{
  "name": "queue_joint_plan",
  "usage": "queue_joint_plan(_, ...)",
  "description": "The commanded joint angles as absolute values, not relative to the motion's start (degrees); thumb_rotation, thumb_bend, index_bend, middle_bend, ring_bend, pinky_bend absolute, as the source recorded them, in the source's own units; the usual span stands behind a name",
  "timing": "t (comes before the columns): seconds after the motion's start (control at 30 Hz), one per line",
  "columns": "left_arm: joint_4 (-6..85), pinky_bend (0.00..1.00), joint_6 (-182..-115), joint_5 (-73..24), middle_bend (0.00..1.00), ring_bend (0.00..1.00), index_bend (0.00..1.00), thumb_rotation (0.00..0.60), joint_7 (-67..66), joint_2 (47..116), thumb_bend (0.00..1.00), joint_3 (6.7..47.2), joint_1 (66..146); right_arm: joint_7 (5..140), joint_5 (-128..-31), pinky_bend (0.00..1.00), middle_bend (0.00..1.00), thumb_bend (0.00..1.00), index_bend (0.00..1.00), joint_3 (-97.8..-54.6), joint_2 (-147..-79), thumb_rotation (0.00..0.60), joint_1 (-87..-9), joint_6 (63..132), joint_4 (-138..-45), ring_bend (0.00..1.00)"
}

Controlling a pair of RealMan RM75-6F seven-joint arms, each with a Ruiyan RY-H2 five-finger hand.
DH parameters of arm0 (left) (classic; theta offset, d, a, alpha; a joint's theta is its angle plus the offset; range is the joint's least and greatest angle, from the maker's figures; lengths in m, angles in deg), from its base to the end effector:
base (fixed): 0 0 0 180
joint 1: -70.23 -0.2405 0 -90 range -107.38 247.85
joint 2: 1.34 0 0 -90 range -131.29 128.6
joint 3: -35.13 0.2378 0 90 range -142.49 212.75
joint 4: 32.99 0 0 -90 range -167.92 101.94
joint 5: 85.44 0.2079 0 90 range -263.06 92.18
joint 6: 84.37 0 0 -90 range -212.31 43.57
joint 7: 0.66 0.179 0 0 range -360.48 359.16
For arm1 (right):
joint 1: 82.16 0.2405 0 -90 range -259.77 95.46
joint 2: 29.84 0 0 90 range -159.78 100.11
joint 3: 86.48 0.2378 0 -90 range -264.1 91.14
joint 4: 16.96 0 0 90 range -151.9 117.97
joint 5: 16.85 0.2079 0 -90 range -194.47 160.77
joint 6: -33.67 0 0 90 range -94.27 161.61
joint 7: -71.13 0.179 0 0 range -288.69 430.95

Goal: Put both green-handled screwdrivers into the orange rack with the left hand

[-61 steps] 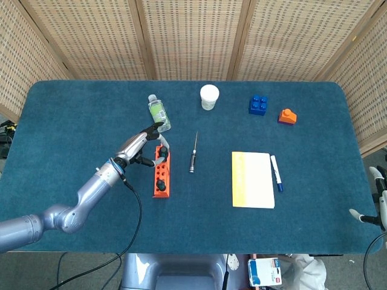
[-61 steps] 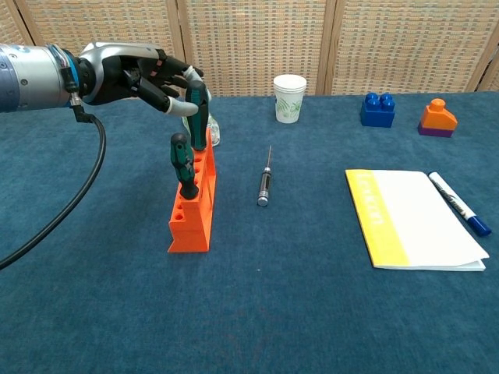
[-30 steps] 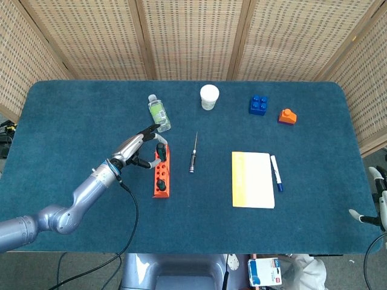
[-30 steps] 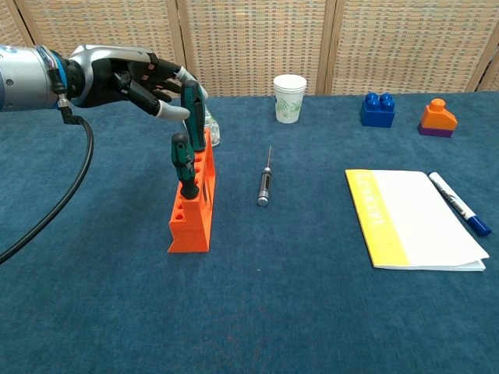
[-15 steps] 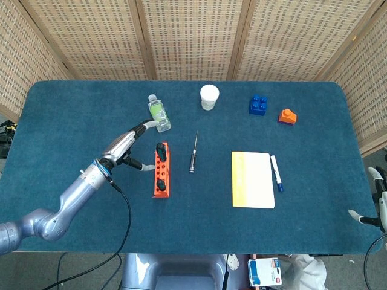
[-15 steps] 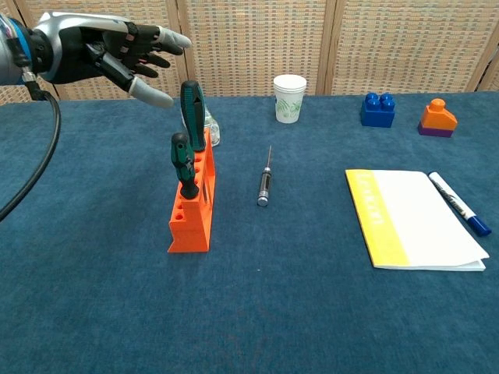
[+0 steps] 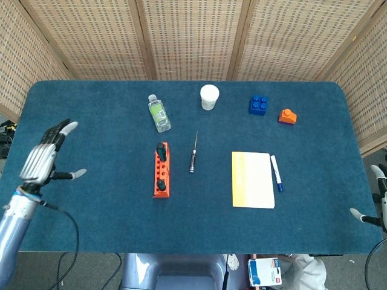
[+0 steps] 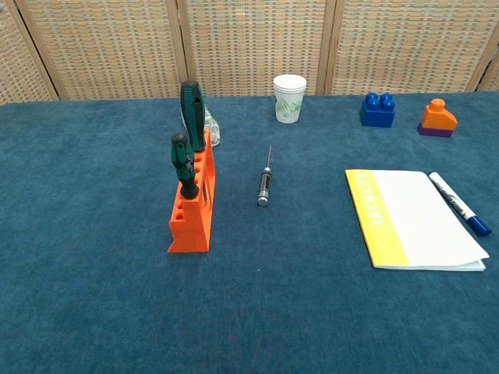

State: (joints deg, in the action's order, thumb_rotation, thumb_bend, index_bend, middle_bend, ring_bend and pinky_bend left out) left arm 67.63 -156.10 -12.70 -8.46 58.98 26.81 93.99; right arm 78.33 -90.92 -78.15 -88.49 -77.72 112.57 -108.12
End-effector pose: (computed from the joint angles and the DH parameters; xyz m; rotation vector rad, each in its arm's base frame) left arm -0.2193 0.3145 0.1480 -1.4172 -1.0989 -1.1399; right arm -0.3358 -0.2291 0.2021 1.1728 -0.9998 0.8390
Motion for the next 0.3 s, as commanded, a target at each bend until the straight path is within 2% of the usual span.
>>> queue_joint_plan(0.03, 68.8, 0.0, -164.9, -8.8, 0.0, 0.0, 0.0, 0.6, -2.8, 57.0, 0.0, 32.4, 85.8, 77.4, -92.6, 0.0, 0.0, 0.0, 0.0, -78.1, -89.5, 0.6, -78.0, 114.8, -107.3, 0.0)
queue_joint_plan(0.2, 67.2, 0.0, -170.1, -5.3, 0.0, 0.0, 0.0, 0.6, 0.5, 58.9, 0.0, 35.9, 80.8, 76.8, -95.2, 0.0, 0.0, 0.0, 0.0, -78.6, -90.1, 0.6, -78.9, 117.9, -107.1, 0.0)
queue_joint_plan(0.3, 67.6, 0.0, -172.0, -2.9, 0.0, 0.0, 0.0, 0.6, 1.3, 59.4, 0.0, 36.4, 79.6, 76.4, -95.9, 0.0, 0.0, 0.0, 0.0, -78.8, -90.1, 0.6, -79.2, 118.8, -107.5, 0.0)
